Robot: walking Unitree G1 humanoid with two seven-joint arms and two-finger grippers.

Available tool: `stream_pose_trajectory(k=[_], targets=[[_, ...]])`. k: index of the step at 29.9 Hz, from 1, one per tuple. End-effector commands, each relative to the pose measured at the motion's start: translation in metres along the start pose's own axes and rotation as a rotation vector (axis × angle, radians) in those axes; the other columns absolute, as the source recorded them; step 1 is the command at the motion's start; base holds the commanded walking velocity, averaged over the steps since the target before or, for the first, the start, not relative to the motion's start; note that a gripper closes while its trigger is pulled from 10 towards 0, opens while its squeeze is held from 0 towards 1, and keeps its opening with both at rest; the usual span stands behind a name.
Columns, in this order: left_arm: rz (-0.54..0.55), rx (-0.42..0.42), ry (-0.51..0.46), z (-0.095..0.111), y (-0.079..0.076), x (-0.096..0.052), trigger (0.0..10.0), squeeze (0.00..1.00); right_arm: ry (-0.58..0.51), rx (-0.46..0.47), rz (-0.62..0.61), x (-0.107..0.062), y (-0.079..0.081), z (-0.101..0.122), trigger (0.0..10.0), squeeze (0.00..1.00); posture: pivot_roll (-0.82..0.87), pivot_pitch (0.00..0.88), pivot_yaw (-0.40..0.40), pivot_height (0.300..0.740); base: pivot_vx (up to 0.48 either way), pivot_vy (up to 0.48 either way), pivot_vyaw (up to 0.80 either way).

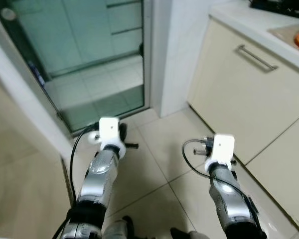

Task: Kitchen organization

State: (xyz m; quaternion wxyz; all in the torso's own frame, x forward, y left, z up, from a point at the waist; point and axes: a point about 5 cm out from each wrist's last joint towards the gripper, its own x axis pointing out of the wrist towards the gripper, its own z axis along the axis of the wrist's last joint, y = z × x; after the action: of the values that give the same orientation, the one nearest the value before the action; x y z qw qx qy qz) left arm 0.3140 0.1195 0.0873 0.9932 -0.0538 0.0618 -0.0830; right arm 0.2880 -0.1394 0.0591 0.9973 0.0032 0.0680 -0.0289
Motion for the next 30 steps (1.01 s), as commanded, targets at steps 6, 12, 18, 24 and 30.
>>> stream_pose_trajectory(k=[6,12,18,24,30], targets=[[0.079,-0.012,0.04,-0.013,0.023,-0.011,10.0,0.0,0.032,0.0,0.025,0.006,0.01,0.0,10.0,0.0,-0.04,0.084,0.014,0.74,0.0,0.0,0.0],[0.114,0.024,-0.092,0.016,0.035,-0.002,10.0,0.0,-0.112,-0.067,0.053,0.019,0.008,0.03,10.0,0.0,-0.02,0.025,0.0,0.74,0.0,0.0,0.0],[0.134,0.046,-0.152,0.036,0.05,0.002,10.0,0.0,-0.16,-0.087,0.045,0.034,-0.005,0.047,10.0,0.0,0.0,0.0,-0.004,0.74,0.0,0.0,0.0],[0.105,0.03,-0.187,0.044,0.043,0.006,10.0,0.0,-0.185,-0.068,0.061,0.033,0.003,0.048,10.0,0.0,0.0,0.0,0.001,0.74,0.0,0.0,0.0],[0.077,0.057,-0.165,0.042,0.04,0.009,10.0,0.0,-0.158,-0.044,0.066,0.028,0.014,0.036,10.0,0.0,0.0,0.0,0.033,0.74,0.0,0.0,0.0]])
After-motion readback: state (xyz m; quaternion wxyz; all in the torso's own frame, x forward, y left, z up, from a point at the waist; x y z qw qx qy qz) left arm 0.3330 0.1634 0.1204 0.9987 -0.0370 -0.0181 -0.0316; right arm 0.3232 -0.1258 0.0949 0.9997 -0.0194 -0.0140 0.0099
